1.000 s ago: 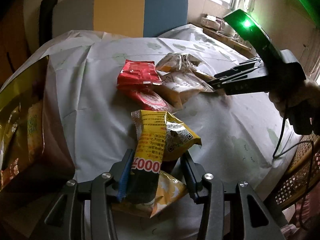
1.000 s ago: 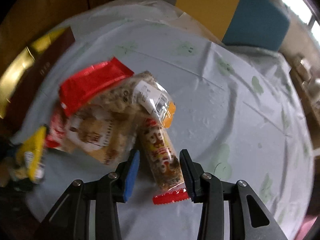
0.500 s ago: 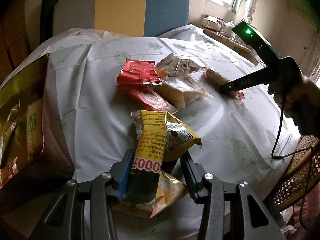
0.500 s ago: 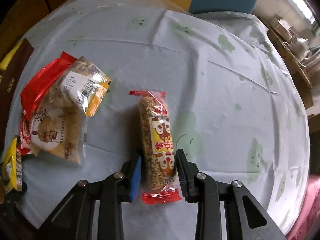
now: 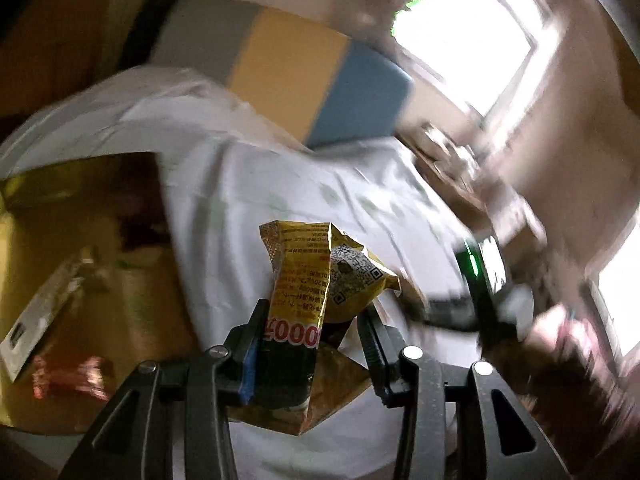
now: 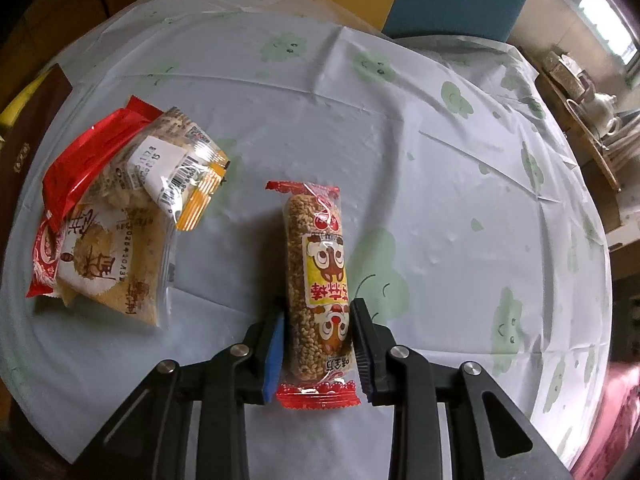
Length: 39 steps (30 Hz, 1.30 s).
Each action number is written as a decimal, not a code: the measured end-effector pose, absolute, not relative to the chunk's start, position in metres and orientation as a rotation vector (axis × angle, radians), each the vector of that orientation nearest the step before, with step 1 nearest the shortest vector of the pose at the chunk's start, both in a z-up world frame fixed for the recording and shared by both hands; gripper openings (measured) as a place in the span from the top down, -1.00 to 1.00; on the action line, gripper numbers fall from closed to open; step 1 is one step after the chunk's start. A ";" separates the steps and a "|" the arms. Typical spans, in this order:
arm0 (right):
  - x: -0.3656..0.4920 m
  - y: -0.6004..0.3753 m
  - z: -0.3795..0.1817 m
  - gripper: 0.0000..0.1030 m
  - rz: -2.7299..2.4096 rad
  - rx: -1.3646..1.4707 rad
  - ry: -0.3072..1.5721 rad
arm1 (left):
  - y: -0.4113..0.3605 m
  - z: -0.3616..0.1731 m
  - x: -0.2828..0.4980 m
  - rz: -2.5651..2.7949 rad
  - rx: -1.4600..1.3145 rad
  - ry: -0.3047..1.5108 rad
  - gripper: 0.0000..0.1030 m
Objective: Organize snacks
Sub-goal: 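Carry the yellow bag into the gold box and open the left gripper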
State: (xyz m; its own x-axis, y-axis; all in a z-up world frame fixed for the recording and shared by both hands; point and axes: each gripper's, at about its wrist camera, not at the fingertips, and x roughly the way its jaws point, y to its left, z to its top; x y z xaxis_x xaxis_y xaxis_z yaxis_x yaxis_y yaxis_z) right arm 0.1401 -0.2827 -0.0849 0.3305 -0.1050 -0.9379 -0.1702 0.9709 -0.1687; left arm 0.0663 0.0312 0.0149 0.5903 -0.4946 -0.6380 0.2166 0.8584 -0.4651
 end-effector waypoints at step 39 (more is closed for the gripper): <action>0.132 -0.259 -0.083 0.39 0.053 -0.366 1.207 | 0.089 -0.007 0.098 0.049 -0.291 0.887 0.12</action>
State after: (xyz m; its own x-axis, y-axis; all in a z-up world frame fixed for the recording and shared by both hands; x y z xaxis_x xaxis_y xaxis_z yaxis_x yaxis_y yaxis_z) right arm 0.1316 -0.2590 -0.0827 0.3622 -0.1528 -0.9195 -0.2331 0.9403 -0.2481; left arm 0.0976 0.0891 -0.0071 0.6336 -0.0779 -0.7697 -0.1622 0.9594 -0.2307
